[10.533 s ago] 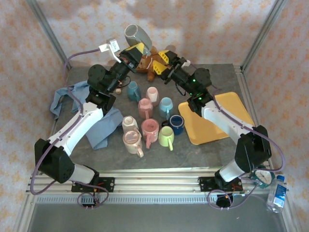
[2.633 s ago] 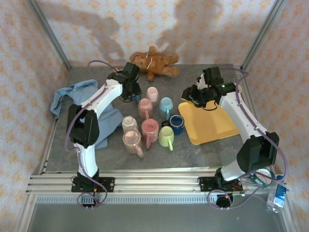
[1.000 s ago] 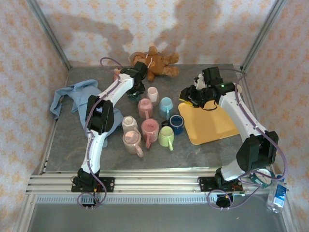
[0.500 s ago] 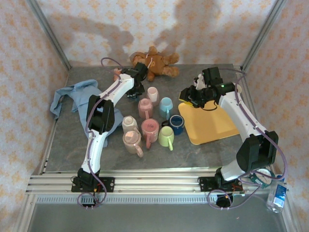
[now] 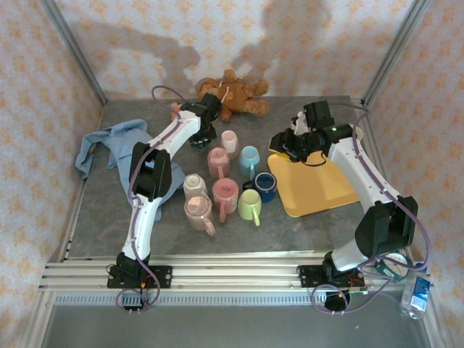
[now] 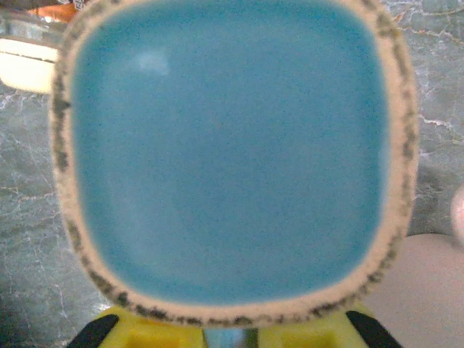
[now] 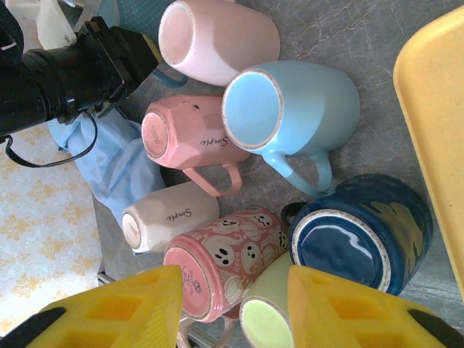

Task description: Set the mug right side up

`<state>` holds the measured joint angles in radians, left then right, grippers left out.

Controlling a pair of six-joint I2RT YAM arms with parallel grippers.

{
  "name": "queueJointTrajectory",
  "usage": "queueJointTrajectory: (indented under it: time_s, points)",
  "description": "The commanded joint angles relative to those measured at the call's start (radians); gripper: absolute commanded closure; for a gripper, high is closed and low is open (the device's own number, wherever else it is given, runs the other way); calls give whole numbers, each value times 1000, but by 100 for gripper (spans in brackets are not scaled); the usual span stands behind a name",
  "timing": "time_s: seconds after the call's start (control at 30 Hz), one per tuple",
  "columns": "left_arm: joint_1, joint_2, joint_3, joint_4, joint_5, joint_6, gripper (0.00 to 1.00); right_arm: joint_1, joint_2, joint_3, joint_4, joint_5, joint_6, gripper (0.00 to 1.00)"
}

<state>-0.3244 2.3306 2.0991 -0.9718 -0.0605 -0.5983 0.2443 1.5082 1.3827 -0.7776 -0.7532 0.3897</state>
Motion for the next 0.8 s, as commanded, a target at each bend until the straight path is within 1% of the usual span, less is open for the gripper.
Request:
queueJointTrajectory:
  time_s: [0.0, 0.2, 0.37, 0.77]
  points:
    - [14, -15, -48, 28, -6, 38, 93, 4, -19, 3, -4, -1, 7, 58]
    - [25, -84, -120, 67, 7, 50, 100, 4, -21, 0, 9, 0, 35, 58]
    - [26, -142, -149, 72, 18, 106, 100, 4, -21, -8, 25, 0, 52, 58]
    - [27, -342, -288, 198, 95, 134, 100, 4, -22, -26, 75, -17, 112, 59]
